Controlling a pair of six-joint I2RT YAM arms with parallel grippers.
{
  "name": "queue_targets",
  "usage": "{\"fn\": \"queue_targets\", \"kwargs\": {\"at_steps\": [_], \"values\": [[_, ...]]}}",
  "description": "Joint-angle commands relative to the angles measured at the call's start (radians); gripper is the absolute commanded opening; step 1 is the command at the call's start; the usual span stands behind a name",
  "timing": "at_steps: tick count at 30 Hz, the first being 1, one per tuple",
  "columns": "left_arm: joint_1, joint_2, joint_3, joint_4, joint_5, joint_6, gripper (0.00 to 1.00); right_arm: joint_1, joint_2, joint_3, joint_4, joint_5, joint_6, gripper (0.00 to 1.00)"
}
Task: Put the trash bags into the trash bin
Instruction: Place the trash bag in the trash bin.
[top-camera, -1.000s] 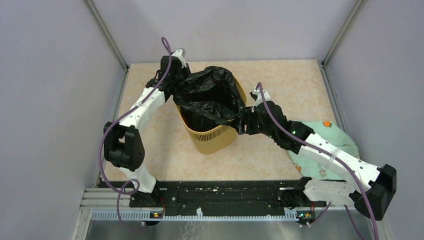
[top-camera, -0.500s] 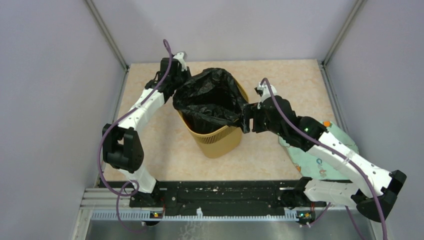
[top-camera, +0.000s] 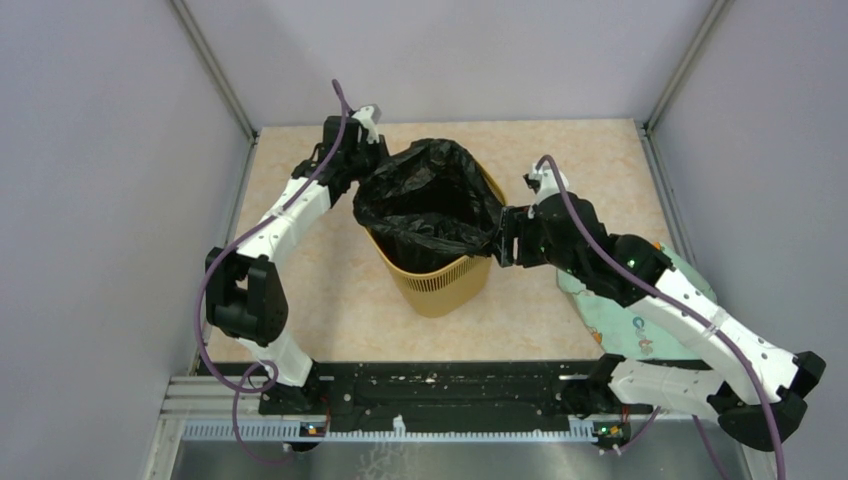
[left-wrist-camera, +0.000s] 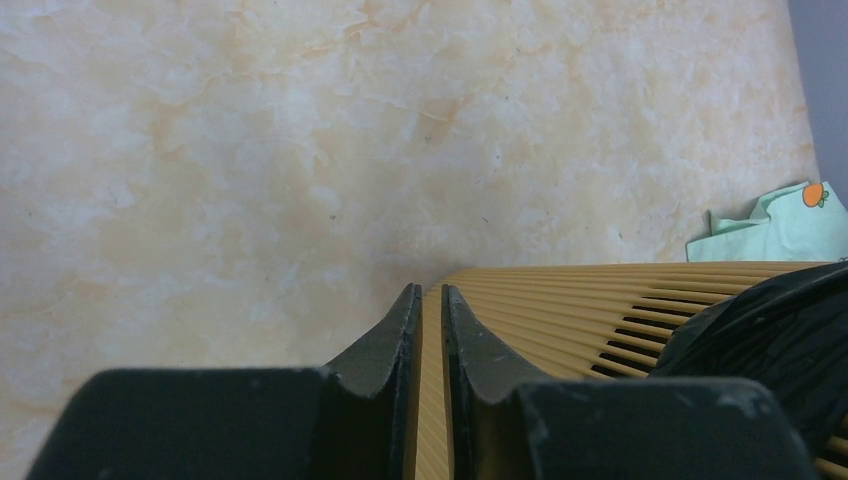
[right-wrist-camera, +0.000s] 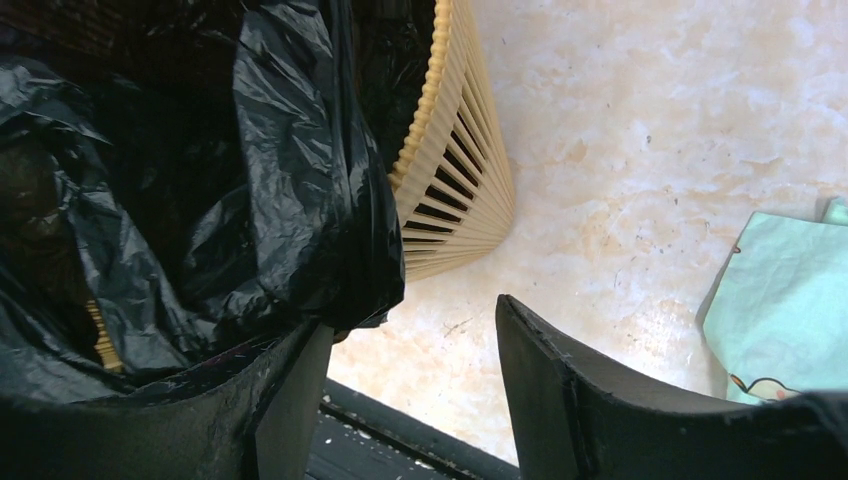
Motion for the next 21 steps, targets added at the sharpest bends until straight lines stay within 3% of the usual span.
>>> {"fn": "queue_targets", "kwargs": {"at_steps": [1,8,15,21], "values": [[-0.029,-0.026,0.042,0.045,0.083,-0.019,0.19,0.007,-0.042,0.067,0.053,0.021,0.028,0.63],[-0.034,-0.023,0.049,0.045,0.086,-0.018,0.19,0.007,-0.088,0.077,0.008,0.018,0.012,0.64],[-0.039,-0.018,0.055,0.042,0.088,-0.018,0.19,0.007,-0.132,0.175,-0.069,-0.022,-0.076,0.55],[-0.047,-0.013,0.059,0.042,0.088,-0.021,0.19,0.007,-0.113,0.253,-0.107,-0.11,-0.153,0.53]]}}
